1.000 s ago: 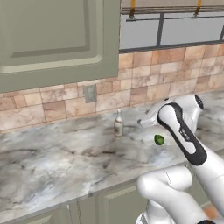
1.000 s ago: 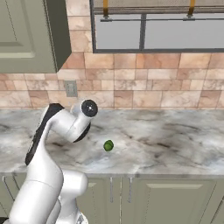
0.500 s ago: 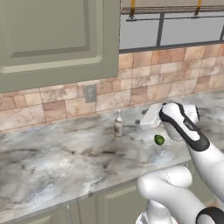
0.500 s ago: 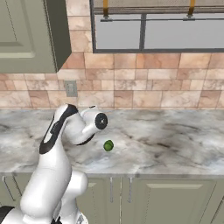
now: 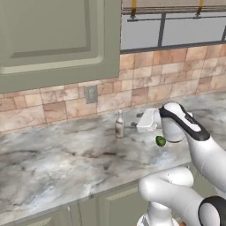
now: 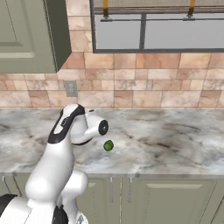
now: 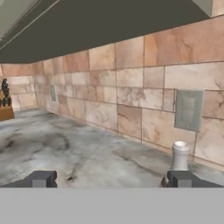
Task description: Place the beer and liquor on the top shelf of the fridge to keep them out of children's reach, and place the avocado on lower shelves for easy access.
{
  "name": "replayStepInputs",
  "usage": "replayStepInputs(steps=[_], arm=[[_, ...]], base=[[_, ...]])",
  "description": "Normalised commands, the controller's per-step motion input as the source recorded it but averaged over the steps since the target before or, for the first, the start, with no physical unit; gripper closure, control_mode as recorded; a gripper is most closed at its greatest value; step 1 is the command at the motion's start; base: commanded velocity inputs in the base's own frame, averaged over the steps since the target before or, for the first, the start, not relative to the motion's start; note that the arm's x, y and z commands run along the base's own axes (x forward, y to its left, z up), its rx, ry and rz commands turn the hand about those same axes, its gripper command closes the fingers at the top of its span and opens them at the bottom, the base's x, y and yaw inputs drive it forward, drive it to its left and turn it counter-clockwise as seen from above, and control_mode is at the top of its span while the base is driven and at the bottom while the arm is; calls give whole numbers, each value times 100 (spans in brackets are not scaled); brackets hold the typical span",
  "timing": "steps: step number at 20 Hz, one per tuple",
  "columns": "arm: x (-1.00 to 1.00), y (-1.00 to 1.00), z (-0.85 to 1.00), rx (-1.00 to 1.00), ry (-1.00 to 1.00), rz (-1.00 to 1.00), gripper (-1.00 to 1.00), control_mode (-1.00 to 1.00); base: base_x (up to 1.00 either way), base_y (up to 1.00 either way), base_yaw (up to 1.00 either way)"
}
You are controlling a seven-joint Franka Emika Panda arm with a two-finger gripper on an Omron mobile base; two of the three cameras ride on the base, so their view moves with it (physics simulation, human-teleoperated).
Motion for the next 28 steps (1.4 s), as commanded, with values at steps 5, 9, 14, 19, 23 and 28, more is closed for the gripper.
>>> replayStepInputs(steps=[5,9,14,19,23,28], arm=[[19,8,0,1,0,6,-100,-100],[36,0,0,0,0,0,-100,-100],[37,1,-6,0,0,0,-100,-100],[26,2,-16,0,0,0,-100,-100],[18,1,-29,0,0,0,-100,-100],[18,2,-29,0,0,1,-100,-100]], base=[[0,0,0],[0,0,0],[0,0,0],[0,0,0],[0,0,0],[0,0,0]])
